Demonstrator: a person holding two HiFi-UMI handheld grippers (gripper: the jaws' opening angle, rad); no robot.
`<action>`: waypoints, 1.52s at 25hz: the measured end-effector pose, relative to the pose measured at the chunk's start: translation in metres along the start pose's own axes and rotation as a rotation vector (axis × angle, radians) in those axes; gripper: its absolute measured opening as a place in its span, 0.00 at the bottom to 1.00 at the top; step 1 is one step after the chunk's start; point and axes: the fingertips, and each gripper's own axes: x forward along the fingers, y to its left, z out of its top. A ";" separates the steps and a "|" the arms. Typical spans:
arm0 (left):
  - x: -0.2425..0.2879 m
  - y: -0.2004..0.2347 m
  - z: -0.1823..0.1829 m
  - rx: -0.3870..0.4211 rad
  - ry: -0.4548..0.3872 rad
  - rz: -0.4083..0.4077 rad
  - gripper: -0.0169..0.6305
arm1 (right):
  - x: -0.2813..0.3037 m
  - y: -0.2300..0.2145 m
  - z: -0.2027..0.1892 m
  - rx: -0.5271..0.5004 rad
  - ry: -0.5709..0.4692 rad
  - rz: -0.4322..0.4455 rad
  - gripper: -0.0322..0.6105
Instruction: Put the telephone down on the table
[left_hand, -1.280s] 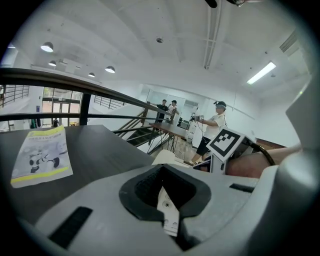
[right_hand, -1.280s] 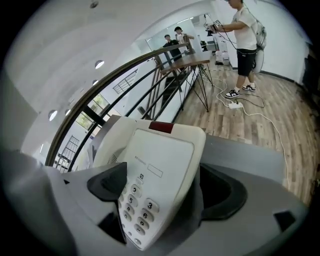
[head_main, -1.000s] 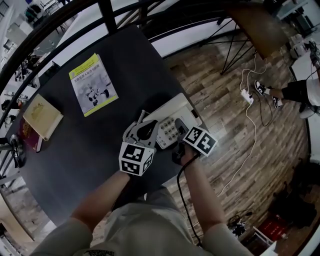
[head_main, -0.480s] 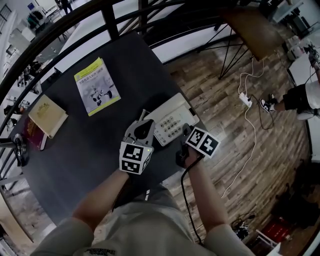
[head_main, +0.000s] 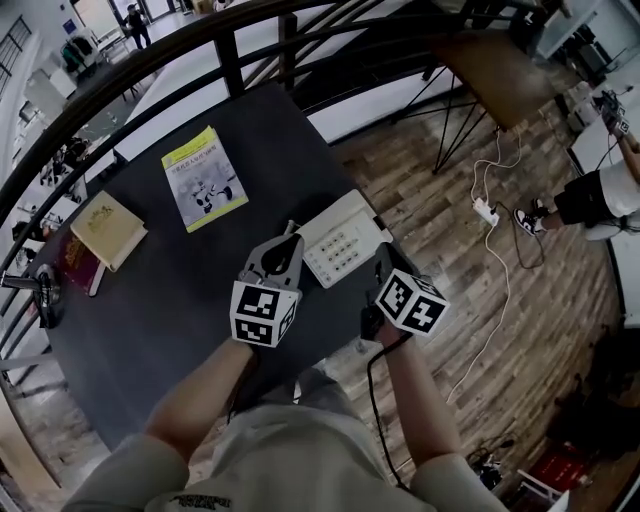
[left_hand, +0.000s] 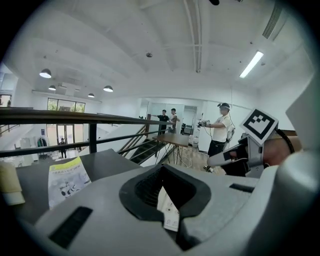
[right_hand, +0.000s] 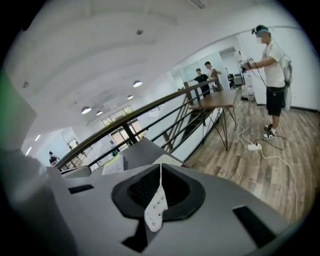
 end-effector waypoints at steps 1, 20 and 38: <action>-0.004 -0.002 0.005 0.006 -0.009 0.002 0.03 | -0.010 0.007 0.009 -0.035 -0.034 0.014 0.07; -0.125 -0.041 0.099 0.179 -0.305 0.016 0.03 | -0.186 0.090 0.069 -0.298 -0.456 0.248 0.05; -0.180 -0.078 0.062 0.182 -0.324 -0.008 0.03 | -0.219 0.115 0.026 -0.428 -0.528 0.321 0.05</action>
